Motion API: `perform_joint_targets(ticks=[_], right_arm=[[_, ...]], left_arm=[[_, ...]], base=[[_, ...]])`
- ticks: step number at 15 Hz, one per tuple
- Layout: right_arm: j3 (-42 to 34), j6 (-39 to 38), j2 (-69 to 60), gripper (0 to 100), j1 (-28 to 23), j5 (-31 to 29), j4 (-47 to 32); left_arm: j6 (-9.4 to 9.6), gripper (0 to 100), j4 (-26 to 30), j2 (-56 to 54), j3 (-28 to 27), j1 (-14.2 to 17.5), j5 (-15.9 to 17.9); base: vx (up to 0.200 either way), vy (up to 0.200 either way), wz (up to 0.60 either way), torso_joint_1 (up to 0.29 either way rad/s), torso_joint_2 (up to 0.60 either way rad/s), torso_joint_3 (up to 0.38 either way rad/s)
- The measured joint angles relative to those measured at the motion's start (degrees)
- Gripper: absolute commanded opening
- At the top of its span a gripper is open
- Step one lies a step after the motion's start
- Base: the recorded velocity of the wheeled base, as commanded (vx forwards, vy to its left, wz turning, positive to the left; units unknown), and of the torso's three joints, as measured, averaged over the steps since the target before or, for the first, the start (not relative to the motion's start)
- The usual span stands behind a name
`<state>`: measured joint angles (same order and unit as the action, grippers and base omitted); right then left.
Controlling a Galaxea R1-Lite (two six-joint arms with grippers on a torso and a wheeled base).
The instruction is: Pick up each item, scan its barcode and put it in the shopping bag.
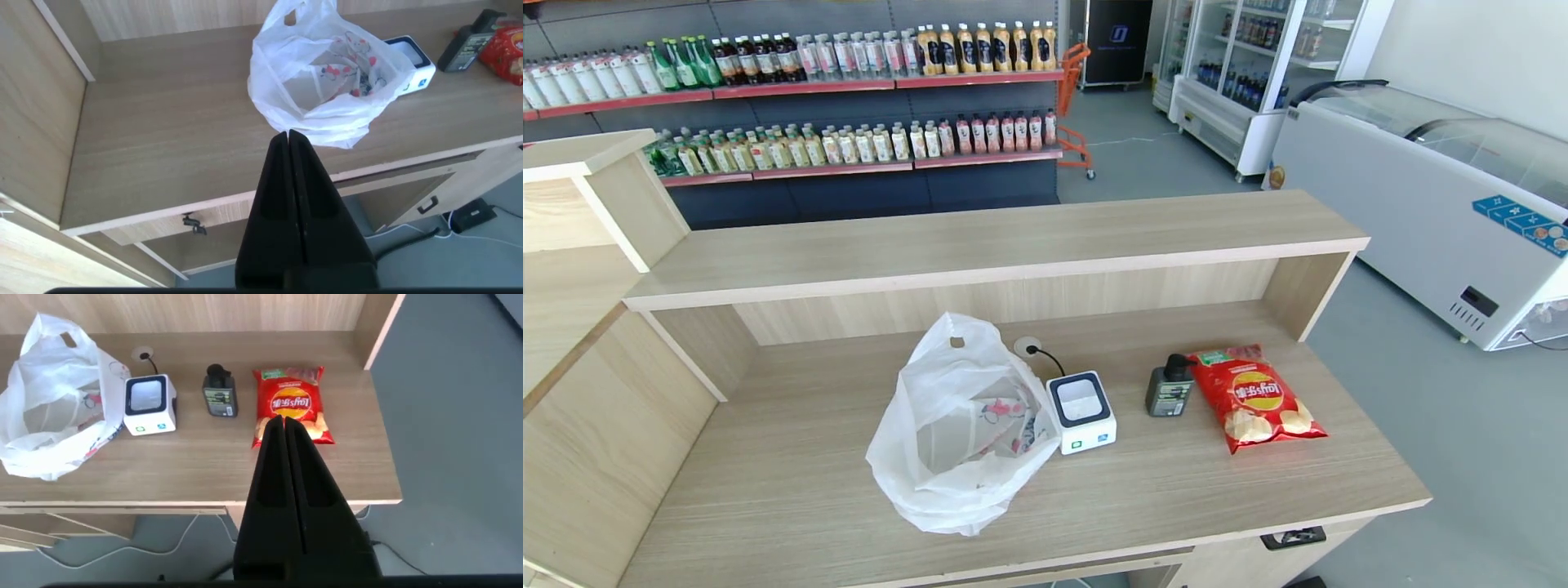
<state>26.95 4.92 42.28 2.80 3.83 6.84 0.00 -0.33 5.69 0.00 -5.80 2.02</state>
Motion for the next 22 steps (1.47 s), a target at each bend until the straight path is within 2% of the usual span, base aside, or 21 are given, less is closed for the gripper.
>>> perform_joint_targets(ticks=[5,11,12,15,19,20,22], right_arm=[[4.83,1.48,18.80,0,-0.27,0.41,7.30],[11.89,1.28,30.32,0,-0.79,0.93,7.67],[12.13,1.23,31.07,100,-0.79,1.07,7.77],[12.24,1.08,33.07,100,-1.05,3.97,8.00],[12.24,0.99,36.41,100,-2.83,4.44,10.75],[11.93,0.95,37.52,100,-3.66,5.19,12.68],[10.34,2.16,41.33,100,-5.56,8.31,22.36]], left_arm=[[0.00,0,0.00,0.00,0.00,0.00,0.00],[0.00,0,0.00,0.00,0.00,0.00,-0.02],[0.00,0,-0.05,0.00,0.00,0.00,-0.02],[0.00,0,0.00,0.00,0.00,0.02,0.00],[0.00,0,0.00,0.00,0.00,0.00,-0.02],[0.00,0,0.00,0.00,0.00,0.00,0.00],[0.00,0,0.00,0.00,0.00,0.00,-0.02]], base=[[0.000,0.000,0.00,0.000,0.00,0.000],[0.000,0.000,0.00,0.000,0.00,0.000],[0.000,0.000,0.00,0.000,0.00,0.000],[0.000,0.000,0.00,0.000,0.00,0.000],[0.000,0.000,0.00,0.000,0.00,0.000],[0.000,0.000,0.00,0.000,0.00,0.000],[0.000,0.000,0.00,0.000,0.00,0.000]])
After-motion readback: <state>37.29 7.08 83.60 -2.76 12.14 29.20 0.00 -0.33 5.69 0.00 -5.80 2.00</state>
